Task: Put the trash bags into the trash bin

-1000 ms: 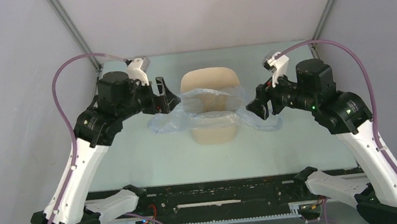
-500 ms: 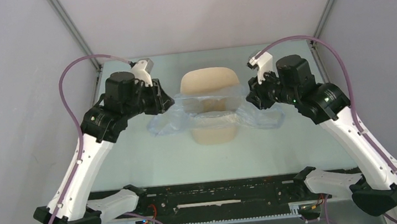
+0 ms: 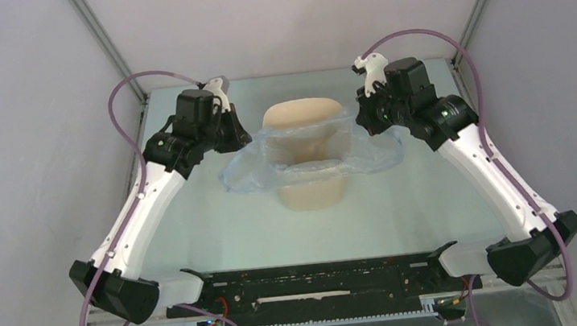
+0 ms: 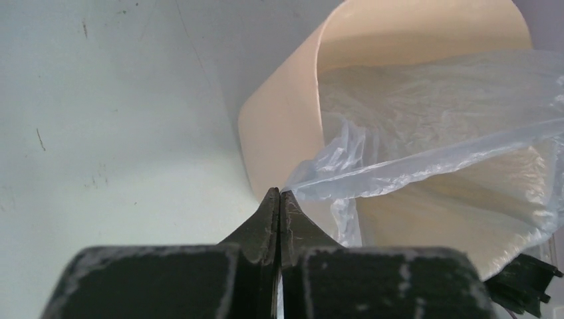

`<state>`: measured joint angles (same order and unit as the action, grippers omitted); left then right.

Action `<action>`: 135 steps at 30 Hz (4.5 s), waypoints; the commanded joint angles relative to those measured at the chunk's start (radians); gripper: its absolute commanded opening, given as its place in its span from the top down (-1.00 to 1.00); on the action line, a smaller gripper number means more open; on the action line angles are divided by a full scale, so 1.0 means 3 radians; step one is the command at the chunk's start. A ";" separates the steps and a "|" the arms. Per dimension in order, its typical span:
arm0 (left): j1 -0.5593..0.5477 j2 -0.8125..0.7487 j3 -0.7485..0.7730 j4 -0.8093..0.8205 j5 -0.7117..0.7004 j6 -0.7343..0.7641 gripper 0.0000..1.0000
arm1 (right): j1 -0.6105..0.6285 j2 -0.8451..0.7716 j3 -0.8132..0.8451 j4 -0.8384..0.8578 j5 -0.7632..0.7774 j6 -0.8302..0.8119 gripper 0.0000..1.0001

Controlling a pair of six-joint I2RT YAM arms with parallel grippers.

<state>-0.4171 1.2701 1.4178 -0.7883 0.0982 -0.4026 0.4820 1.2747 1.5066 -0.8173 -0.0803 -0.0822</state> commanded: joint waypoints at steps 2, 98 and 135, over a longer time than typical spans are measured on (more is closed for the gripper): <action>0.0030 0.0018 0.0178 0.0385 -0.0261 -0.0057 1.00 | -0.0226 0.0226 0.0254 0.0102 -0.0231 0.0255 1.00; 0.0250 0.1006 -0.1600 0.1438 0.0788 -0.1488 0.69 | -0.0922 0.1532 -0.1000 0.0758 -0.1645 0.1423 0.30; -0.0073 0.0768 -0.1895 0.1669 0.0772 -0.1798 0.47 | -0.0956 0.0791 -0.1235 0.0403 -0.1224 0.1301 -0.40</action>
<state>-0.4171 1.4933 0.8375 -0.3088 0.3206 -0.9180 0.1848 1.5051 1.1767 -0.7528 -0.4156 0.2955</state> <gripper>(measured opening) 0.266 0.719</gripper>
